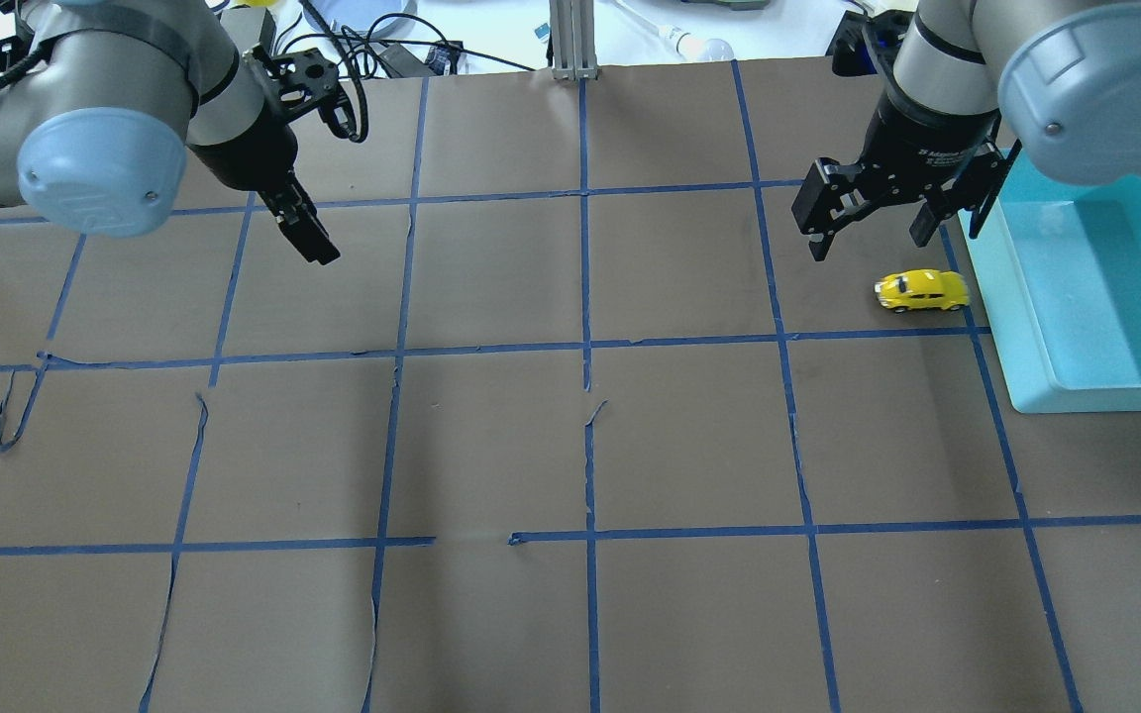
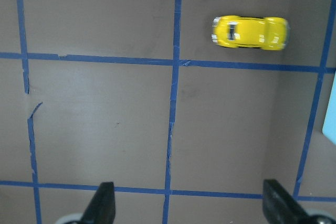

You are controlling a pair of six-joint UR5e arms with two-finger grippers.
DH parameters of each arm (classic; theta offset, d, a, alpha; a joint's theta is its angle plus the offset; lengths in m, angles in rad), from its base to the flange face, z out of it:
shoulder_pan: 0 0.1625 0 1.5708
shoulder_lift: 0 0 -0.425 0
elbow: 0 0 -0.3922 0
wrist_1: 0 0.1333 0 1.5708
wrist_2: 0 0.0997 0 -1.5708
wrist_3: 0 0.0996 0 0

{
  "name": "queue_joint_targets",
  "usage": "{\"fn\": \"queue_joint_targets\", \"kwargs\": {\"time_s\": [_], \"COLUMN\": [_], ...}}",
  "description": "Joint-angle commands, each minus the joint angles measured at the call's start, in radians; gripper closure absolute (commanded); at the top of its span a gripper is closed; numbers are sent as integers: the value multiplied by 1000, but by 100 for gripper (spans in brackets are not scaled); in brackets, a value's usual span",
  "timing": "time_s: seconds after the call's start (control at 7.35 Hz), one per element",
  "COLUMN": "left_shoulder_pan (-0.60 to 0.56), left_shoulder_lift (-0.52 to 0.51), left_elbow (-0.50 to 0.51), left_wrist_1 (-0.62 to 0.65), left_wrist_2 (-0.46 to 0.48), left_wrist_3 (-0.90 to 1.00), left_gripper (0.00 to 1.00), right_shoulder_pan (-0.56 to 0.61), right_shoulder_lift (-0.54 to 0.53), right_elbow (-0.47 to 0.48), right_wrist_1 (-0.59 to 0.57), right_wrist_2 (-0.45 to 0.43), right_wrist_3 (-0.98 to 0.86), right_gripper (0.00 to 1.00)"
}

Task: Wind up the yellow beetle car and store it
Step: 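Lower the right gripper onto the stopped car while the left arm rises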

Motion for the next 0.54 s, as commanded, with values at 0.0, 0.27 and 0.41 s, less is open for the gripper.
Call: {"fn": "queue_joint_targets", "kwargs": {"time_s": [0.0,0.27,0.41], "left_shoulder_pan": [-50,-78,-83], "left_shoulder_lift": [100,178,205], "left_elbow": [2,2,-9], "left_wrist_1": [-48,-73,-96], "left_wrist_2": [7,10,13], "left_wrist_3": [-465,-715,-828], "left_gripper": [16,14,11], "right_shoulder_pan": [-9,-32,-64], "right_shoulder_lift": [33,84,99], "right_elbow": [0,2,12], "right_wrist_1": [-53,-139,-173], "right_wrist_2": [-2,-3,3], "right_wrist_3": [-48,-351,-485], "right_gripper": [0,0,0]}}
